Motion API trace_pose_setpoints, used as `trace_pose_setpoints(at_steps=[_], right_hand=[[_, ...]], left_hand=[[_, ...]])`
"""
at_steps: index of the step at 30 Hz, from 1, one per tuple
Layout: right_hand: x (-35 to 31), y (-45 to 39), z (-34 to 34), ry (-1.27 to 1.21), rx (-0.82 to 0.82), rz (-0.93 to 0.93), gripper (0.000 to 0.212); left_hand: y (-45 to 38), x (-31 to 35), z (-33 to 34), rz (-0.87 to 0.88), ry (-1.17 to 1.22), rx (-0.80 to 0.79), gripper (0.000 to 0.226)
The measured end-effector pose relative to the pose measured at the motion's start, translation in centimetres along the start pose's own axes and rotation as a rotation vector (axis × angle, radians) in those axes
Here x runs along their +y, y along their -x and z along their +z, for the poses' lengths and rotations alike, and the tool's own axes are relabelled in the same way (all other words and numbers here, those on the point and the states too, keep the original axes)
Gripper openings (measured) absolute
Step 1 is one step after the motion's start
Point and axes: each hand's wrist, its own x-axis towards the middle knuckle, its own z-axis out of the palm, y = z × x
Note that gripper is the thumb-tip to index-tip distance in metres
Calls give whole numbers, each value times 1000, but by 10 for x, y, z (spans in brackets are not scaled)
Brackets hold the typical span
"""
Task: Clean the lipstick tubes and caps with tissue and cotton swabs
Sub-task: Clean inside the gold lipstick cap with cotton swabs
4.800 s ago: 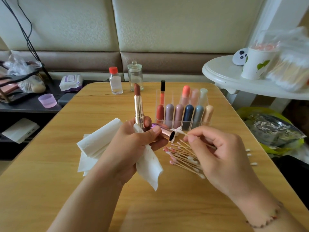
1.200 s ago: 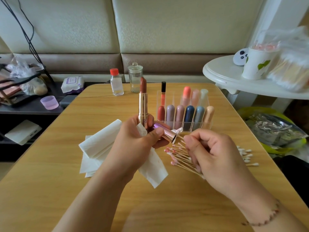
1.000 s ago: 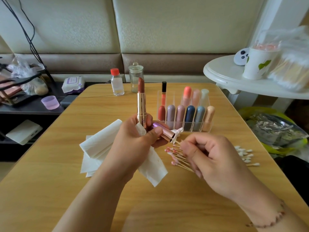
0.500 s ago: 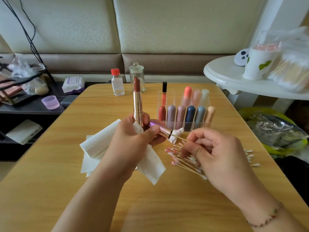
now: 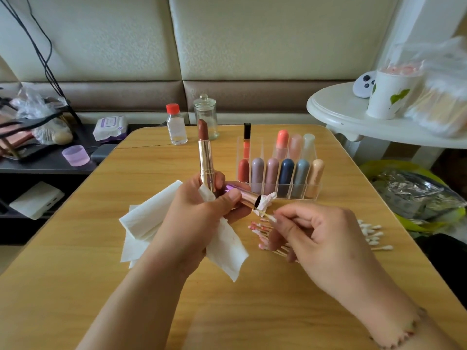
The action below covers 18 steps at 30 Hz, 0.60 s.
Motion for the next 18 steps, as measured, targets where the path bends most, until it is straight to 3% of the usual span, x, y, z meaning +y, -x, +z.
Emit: trace_pose_setpoints(at_steps=[9, 18], right_hand=[[-7, 4, 1, -35, -45, -5, 17], [-3, 1, -1, 183, -88, -100, 22]], left_hand=[[1, -3, 3, 16, -6, -38, 24], [0, -2, 2, 26, -5, -55, 25]])
